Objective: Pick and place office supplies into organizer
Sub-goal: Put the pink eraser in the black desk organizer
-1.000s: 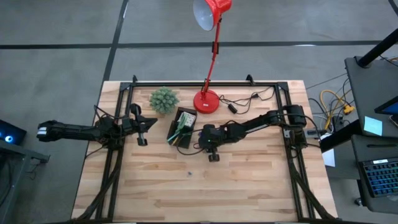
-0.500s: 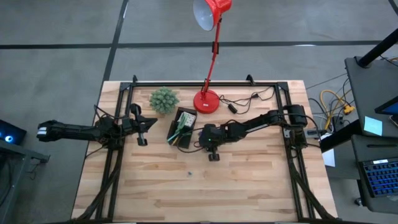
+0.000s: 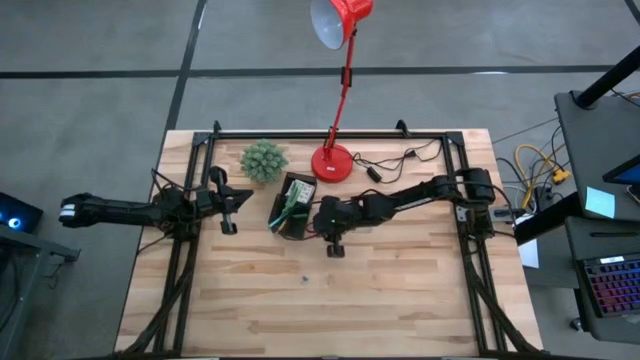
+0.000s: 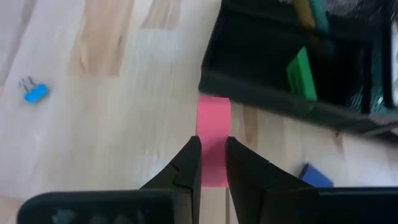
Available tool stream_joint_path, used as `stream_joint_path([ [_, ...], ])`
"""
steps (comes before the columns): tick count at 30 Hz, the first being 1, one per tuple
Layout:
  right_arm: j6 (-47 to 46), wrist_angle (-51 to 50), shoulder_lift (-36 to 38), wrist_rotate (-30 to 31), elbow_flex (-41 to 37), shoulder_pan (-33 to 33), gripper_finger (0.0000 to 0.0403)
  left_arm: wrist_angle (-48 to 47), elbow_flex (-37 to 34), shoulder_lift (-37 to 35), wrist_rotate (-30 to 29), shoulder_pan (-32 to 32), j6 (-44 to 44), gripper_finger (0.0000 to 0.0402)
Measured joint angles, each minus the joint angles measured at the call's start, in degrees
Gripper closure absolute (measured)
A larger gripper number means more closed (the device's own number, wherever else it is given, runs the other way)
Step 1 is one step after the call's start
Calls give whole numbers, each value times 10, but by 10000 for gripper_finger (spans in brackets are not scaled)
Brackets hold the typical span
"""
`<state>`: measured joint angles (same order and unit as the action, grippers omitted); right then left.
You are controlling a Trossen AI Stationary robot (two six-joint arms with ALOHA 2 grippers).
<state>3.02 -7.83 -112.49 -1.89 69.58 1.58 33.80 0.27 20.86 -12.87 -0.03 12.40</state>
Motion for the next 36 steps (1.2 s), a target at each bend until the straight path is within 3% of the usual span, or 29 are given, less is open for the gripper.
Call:
stream_joint_path([
  [16, 15, 55, 1, 7, 42, -16, 349, 0, 0, 0, 0, 0, 0, 402],
  [21, -11, 58, 1, 40, 42, -30, 349, 0, 0, 0, 0, 0, 0, 402],
  [36, -90, 85, -2, 51, 41, -38, 349, 0, 0, 0, 0, 0, 0, 402],
])
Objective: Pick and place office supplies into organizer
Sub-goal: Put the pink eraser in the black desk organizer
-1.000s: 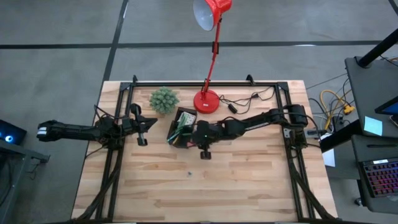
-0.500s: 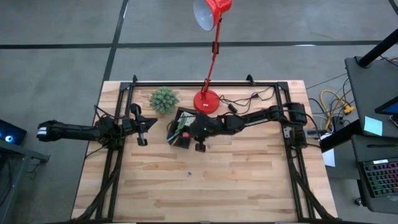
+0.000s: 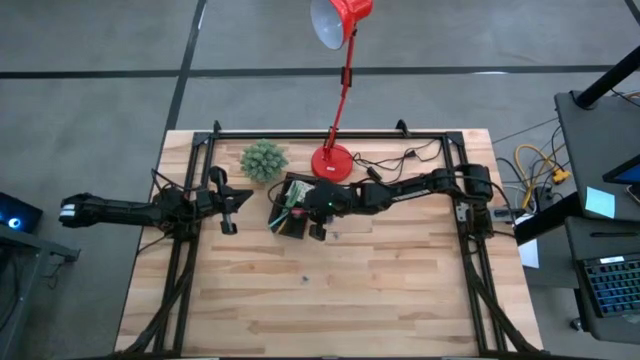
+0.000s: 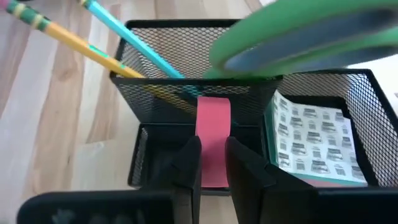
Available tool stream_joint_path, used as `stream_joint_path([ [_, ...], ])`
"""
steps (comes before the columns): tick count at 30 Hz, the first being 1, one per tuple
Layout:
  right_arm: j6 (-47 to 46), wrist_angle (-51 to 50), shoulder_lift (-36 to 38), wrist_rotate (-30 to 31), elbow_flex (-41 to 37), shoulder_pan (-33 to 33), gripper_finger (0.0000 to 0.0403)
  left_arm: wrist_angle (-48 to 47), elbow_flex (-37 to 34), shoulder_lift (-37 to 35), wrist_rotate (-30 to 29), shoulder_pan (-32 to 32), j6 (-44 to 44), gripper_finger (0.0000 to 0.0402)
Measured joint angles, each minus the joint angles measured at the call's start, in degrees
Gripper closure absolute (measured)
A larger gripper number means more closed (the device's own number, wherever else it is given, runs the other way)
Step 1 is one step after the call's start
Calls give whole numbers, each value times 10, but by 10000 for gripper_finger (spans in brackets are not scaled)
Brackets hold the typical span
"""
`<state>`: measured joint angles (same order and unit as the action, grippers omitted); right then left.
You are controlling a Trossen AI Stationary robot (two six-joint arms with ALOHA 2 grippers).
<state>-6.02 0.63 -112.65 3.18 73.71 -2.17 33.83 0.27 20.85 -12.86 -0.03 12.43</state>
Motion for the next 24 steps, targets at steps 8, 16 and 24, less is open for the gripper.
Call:
stream_joint_path([
  [8, -19, 13, -37, 0, -1, 1, 349, 2, 0, 0, 0, 0, 0, 402],
  [16, -15, 13, -38, 20, -1, 1, 349, 1, 0, 0, 0, 0, 0, 402],
  [24, -10, 15, -38, 35, -1, 0, 349, 1, 0, 0, 0, 0, 0, 402],
])
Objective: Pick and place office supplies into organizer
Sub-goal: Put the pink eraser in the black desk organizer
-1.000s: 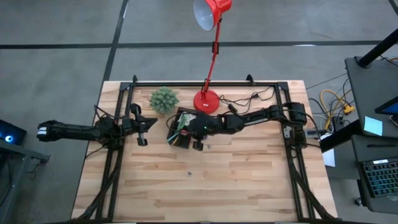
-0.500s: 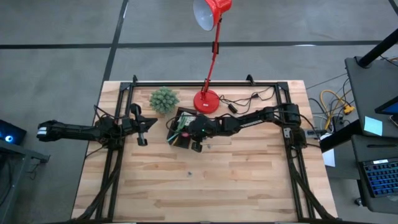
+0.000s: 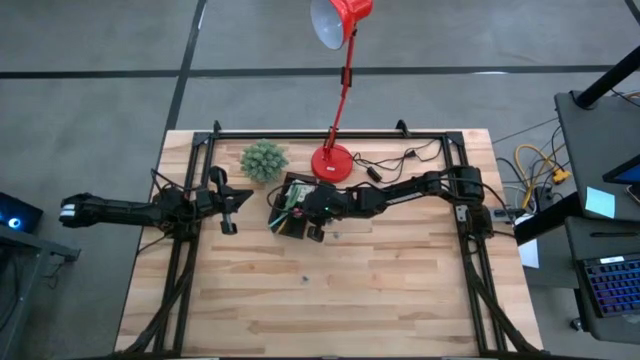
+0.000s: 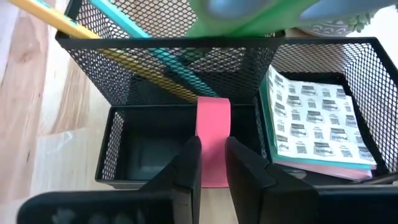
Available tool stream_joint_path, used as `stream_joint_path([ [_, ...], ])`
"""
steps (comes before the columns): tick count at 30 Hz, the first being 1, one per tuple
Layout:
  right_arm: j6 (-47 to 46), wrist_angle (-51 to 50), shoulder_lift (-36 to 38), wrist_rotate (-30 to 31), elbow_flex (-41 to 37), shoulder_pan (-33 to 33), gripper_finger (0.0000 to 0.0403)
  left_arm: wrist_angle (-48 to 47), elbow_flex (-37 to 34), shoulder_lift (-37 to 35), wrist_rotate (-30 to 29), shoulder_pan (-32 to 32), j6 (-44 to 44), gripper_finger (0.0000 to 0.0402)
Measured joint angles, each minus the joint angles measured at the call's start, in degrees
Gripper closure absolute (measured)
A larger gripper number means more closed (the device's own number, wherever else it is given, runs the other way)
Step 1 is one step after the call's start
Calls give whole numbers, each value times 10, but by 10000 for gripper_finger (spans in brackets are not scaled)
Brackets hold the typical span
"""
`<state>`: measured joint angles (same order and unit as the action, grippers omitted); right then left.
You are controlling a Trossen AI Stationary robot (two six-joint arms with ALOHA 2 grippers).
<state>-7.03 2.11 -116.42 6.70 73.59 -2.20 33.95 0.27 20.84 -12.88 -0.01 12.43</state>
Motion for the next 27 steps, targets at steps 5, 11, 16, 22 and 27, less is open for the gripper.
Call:
stream_joint_path([
  [5, -7, 2, 0, 14, 0, 0, 349, 0, 0, 0, 0, 0, 0, 402],
  [11, -5, 3, 0, 15, 0, 0, 348, 0, 0, 0, 0, 0, 0, 402],
  [16, -7, 3, 0, 15, 0, 0, 348, 0, 0, 0, 0, 0, 0, 402],
  [22, -7, 3, 0, 15, 0, 0, 348, 0, 0, 0, 0, 0, 0, 402],
  [27, -9, 3, 0, 15, 0, 0, 348, 0, 0, 0, 0, 0, 0, 402],
])
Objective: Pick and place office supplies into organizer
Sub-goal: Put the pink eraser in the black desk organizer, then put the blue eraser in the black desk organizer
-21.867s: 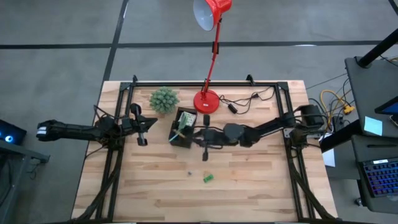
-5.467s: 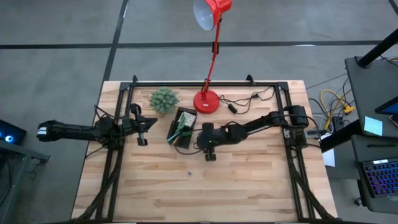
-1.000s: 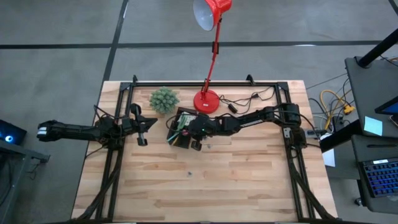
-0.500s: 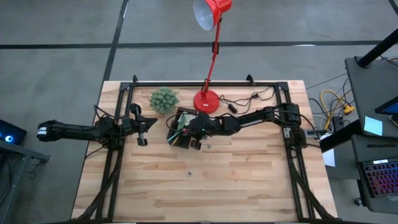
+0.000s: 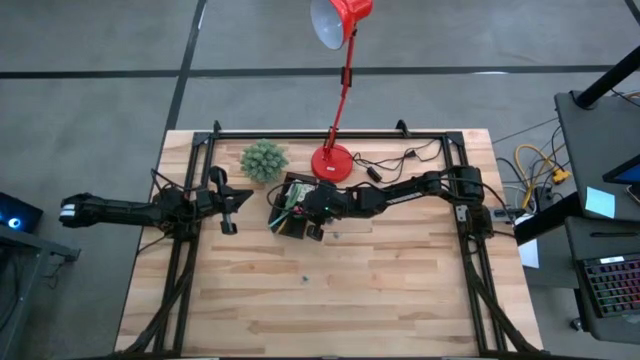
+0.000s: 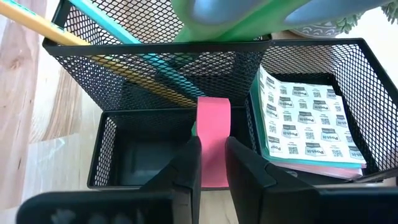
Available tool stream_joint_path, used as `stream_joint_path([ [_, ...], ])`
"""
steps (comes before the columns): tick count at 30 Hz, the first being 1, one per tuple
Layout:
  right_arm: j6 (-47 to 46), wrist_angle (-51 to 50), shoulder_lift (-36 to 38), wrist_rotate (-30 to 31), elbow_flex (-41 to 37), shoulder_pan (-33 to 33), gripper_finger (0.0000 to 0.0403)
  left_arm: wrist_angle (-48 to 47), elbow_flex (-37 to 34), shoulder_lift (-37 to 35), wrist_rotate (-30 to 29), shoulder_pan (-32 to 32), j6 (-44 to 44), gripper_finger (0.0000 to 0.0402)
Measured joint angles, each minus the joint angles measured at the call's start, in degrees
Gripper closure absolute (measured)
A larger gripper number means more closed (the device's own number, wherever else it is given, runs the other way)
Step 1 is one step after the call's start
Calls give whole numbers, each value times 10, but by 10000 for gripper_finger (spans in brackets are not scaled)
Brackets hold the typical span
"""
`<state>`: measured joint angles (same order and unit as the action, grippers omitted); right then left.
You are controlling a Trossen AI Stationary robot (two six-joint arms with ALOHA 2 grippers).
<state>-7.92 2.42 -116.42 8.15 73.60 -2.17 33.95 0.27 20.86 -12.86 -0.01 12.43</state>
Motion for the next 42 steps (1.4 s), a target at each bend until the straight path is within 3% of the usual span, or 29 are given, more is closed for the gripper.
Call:
stream_joint_path([
  [13, -11, 1, 0, -1, 9, 0, 275, 0, 0, 0, 0, 0, 0, 402],
  [21, -11, -7, 0, -2, 11, 0, 262, 0, 0, 0, 0, 0, 0, 402],
  [33, -13, -156, 9, -8, 11, 0, 277, -1, 0, 0, 0, 0, 0, 402],
  [42, -56, -215, 9, -6, 11, -3, 234, -1, 0, 0, 0, 0, 0, 402],
])
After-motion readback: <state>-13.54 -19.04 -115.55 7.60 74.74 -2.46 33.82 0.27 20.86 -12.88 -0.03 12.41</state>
